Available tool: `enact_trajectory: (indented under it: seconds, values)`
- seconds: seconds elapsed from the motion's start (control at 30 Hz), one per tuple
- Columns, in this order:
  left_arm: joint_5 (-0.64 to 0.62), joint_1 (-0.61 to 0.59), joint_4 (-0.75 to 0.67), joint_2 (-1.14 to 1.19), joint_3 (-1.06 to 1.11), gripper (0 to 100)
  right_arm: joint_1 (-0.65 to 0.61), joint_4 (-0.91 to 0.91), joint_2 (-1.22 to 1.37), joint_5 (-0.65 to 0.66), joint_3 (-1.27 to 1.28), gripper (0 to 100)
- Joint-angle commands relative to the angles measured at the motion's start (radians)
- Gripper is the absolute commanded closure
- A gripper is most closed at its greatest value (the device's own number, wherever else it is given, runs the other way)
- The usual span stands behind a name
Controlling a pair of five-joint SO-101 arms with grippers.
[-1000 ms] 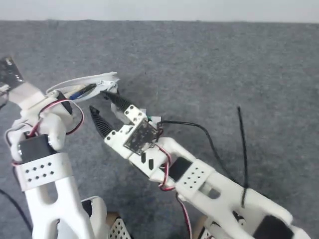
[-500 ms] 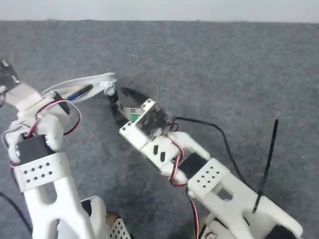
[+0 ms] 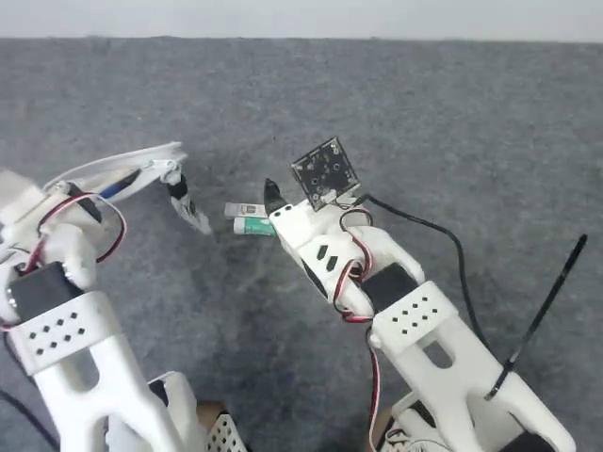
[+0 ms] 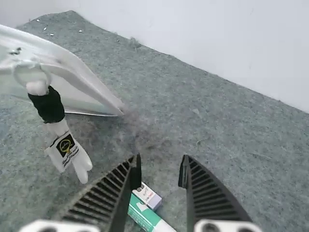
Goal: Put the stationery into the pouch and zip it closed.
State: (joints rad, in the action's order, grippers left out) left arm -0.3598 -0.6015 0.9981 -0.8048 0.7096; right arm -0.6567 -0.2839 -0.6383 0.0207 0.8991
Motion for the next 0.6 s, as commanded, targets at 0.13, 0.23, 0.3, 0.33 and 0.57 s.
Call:
enact_trajectory:
  seconds: [0.13,0.23,0.3,0.33,0.57]
  values:
    - [0.003,-0.023,-0.026,-0.037,-0.047,99,0.008,-0.004,0.185,0.066,-0.138,86.7]
    - [0.003,-0.023,-0.026,-0.037,-0.044,99,0.008,-0.012,0.318,0.086,-0.187,82.3]
    - [0.003,-0.023,-0.026,-0.037,-0.044,99,0.004,-0.053,0.404,0.126,-0.232,76.4]
    - [0.003,-0.023,-0.026,-0.037,-0.042,99,-0.005,-0.084,0.446,0.138,-0.261,73.6]
    - [0.003,-0.02,-0.026,-0.037,-0.042,99,-0.048,-0.262,0.708,0.149,-0.465,70.5]
